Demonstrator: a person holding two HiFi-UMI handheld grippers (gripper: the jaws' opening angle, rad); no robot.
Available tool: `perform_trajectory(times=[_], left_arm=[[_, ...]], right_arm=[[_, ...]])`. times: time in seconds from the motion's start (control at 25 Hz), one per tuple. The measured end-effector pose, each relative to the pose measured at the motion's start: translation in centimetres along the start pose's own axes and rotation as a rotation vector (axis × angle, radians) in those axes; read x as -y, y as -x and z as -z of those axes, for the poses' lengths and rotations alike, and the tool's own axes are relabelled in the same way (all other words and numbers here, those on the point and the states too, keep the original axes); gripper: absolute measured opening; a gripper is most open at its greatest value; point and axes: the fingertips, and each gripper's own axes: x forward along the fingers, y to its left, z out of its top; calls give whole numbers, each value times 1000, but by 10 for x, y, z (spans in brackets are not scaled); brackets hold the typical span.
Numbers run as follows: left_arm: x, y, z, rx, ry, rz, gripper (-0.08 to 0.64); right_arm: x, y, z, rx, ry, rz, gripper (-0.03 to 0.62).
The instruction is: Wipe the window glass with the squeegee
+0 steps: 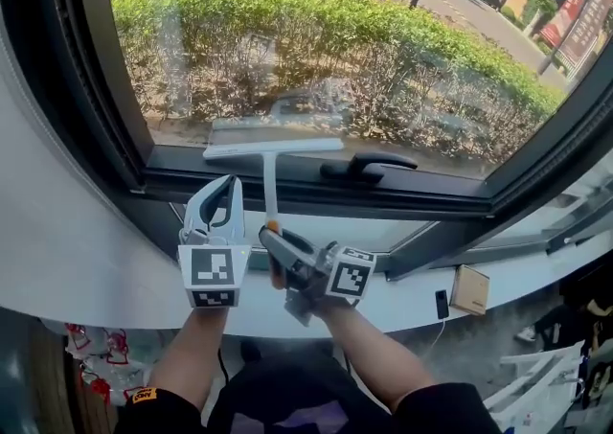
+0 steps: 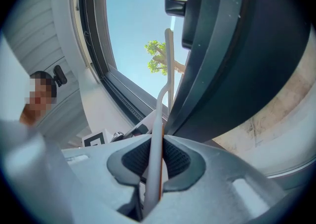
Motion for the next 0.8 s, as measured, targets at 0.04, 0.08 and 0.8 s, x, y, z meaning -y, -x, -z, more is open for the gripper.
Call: perform_trajectory(times=[0.04, 0.08, 0.8], left_arm=[[2, -1, -3, 7, -5, -2, 15], [4, -2, -7, 15, -9, -3, 15], [54, -34, -185, 287, -109, -60, 15]], right_arm=[[-4, 2, -2, 3, 2, -8, 47], [-7, 4, -6, 8, 5, -17, 46], [-131, 49, -202, 112, 335, -266, 46]])
